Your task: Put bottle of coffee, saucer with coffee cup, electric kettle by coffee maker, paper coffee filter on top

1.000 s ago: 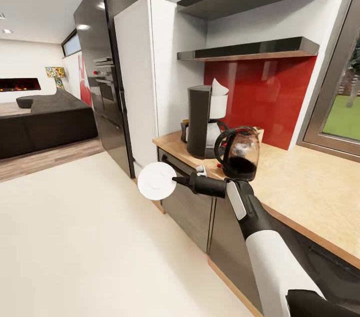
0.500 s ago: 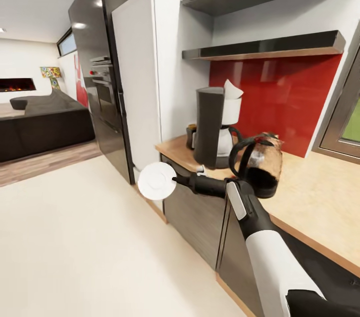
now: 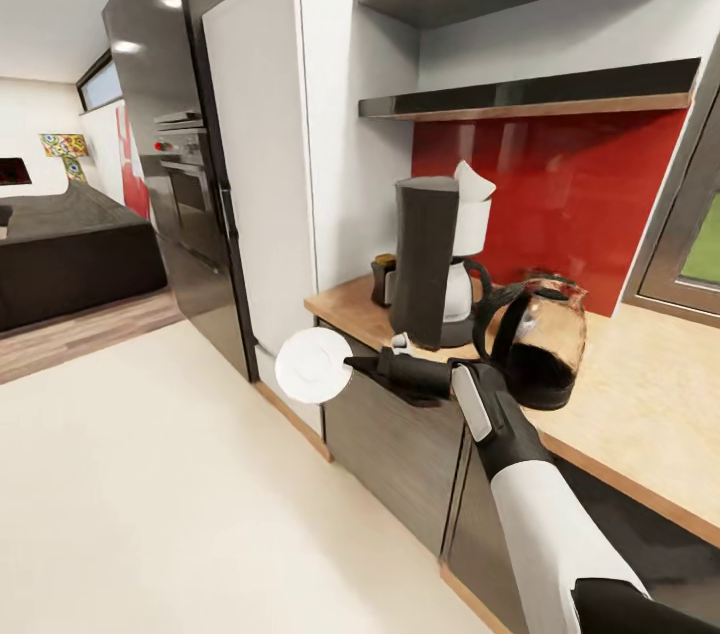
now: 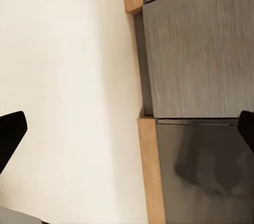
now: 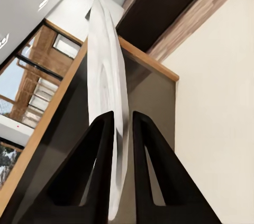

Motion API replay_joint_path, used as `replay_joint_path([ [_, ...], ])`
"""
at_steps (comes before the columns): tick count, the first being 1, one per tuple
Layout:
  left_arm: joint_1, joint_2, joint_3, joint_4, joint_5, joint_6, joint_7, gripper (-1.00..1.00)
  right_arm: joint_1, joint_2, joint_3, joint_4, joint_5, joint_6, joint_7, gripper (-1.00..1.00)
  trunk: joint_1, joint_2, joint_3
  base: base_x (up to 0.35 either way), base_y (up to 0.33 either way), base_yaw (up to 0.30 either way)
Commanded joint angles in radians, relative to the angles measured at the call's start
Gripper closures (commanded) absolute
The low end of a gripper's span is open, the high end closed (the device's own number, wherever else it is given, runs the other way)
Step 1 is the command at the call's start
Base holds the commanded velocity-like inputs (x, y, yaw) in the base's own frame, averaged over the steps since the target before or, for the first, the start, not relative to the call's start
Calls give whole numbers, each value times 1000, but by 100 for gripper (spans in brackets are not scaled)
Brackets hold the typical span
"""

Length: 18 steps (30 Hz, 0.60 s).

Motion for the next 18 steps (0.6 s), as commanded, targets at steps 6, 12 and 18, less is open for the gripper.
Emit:
replay_joint_path([
  [6,0,0,-1,0,7,10,-2,-100,-1,1,-4,4,3,5,7,100,0,-1,-1,193,286,-72],
  [12,0,0,0,0,7,10,-2,-100,-1,1,-4,7,3,5,7,100,0,-1,-1,182,262,-244],
  [18,0,0,1,1,7,10,-2,-100,-1,1,-4,7,3,5,7,100,0,-1,-1,60,71,-281],
])
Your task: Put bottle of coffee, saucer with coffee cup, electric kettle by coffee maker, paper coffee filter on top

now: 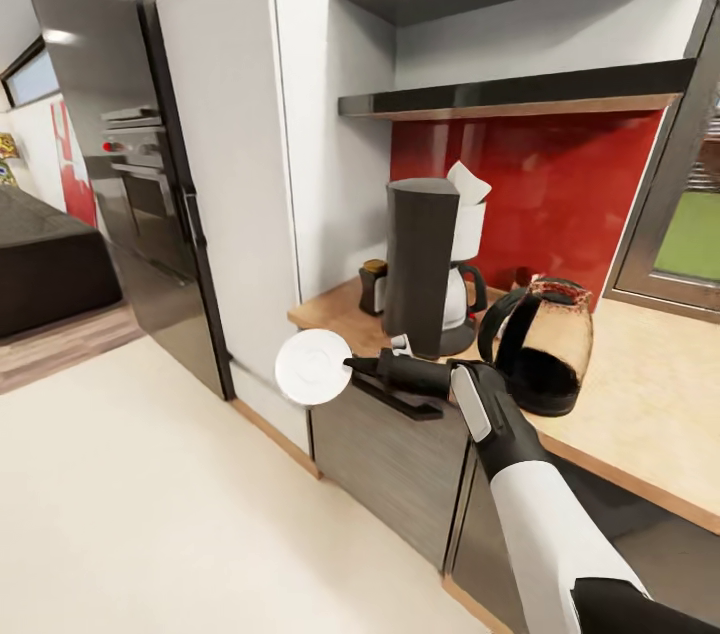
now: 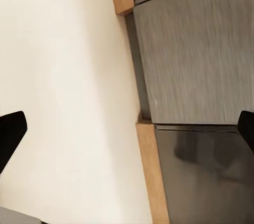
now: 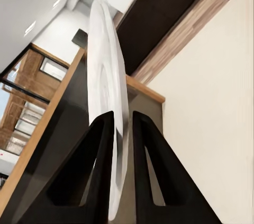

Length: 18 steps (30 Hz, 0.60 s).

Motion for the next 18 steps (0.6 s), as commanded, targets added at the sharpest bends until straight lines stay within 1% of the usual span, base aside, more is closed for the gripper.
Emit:
replay_joint_path([
  [1,1,0,-1,-1,7,10,-1,-100,-1,1,-4,1,3,5,7,100,0,-1,-1,147,143,-228],
  [4,1,0,-2,-1,7,10,-2,-100,-1,1,-4,1,3,5,7,100,0,-1,-1,203,204,-100],
  [12,1,0,-2,-1,7,10,-2,-100,-1,1,-4,23,3,4,7,100,0,-1,-1,237,254,-19],
  [14,1,0,-2,0,7,10,-2,-100,-1,1,-3,25,3,4,7,100,0,-1,-1,189,236,-139],
  [18,1,0,-1,1,7,10,-3,-100,-1,1,-3,27,3,4,7,100,0,-1,-1,80,120,-248],
])
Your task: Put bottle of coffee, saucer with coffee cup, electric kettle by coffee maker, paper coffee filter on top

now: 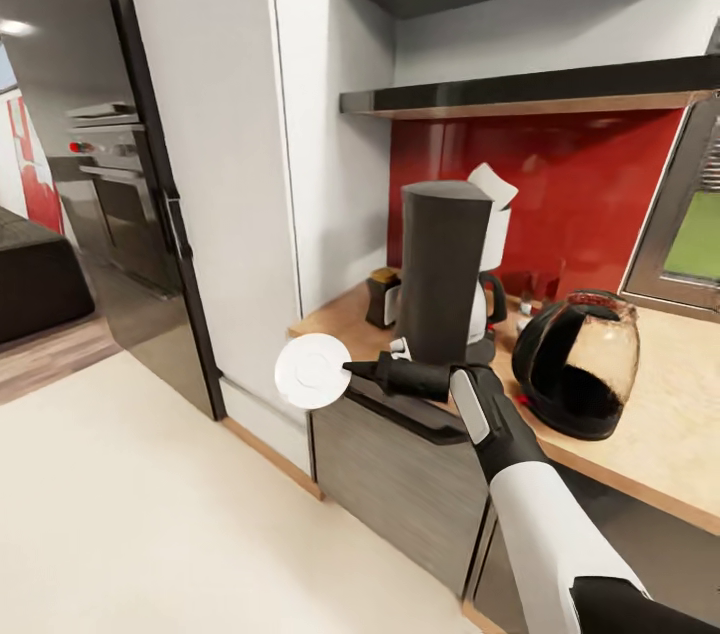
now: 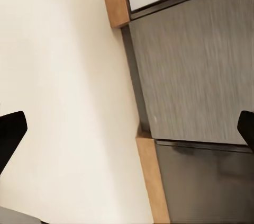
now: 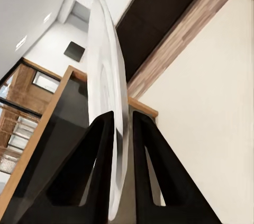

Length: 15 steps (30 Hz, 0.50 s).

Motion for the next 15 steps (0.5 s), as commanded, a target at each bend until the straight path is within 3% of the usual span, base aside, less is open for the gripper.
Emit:
replay_joint_path([
  [1,1,0,-1,-1,7,10,-1,-100,-1,1,-4,1,3,6,7,100,0,-1,-1,112,189,-260],
  [15,0,0,-1,0,7,10,-2,-100,-1,1,-5,1,3,5,7,100,0,-1,-1,142,266,-93],
])
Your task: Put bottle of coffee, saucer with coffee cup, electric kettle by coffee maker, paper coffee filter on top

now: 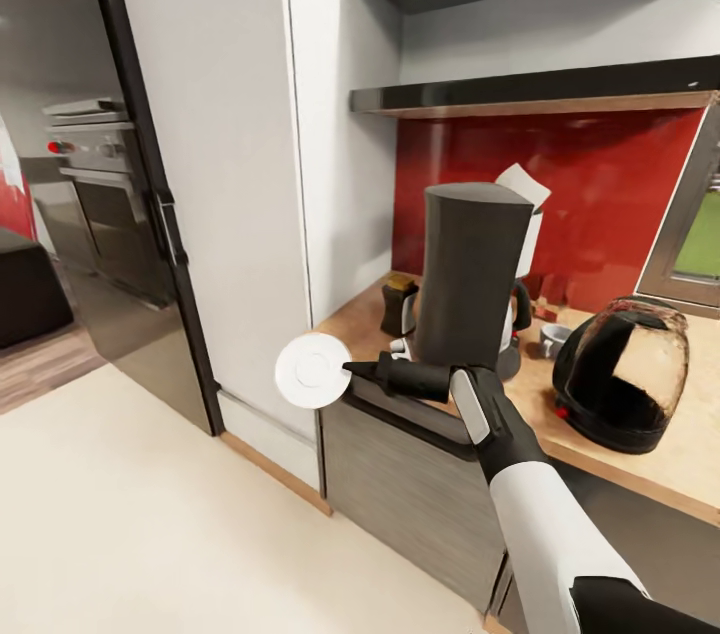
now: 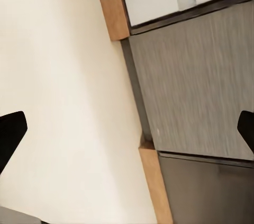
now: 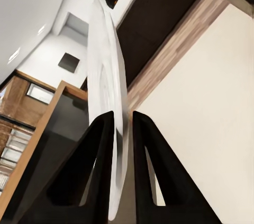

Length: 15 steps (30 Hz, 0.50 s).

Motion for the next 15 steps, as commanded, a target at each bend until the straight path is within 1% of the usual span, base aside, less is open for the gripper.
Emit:
replay_joint_path([
  [1,0,0,-1,-1,7,10,-1,-100,-1,1,-4,1,3,5,7,100,0,-1,-1,49,103,-229],
  [4,1,0,-1,0,7,10,-1,-100,-1,1,-4,1,3,5,7,100,0,-1,-1,25,69,-256],
  [7,1,0,-1,0,7,10,-1,-100,-1,1,-4,2,3,5,7,100,0,-1,-1,26,177,-188],
  [15,1,0,-2,0,7,10,-2,-100,-1,1,-4,2,3,5,7,100,0,-1,-1,77,278,-54],
])
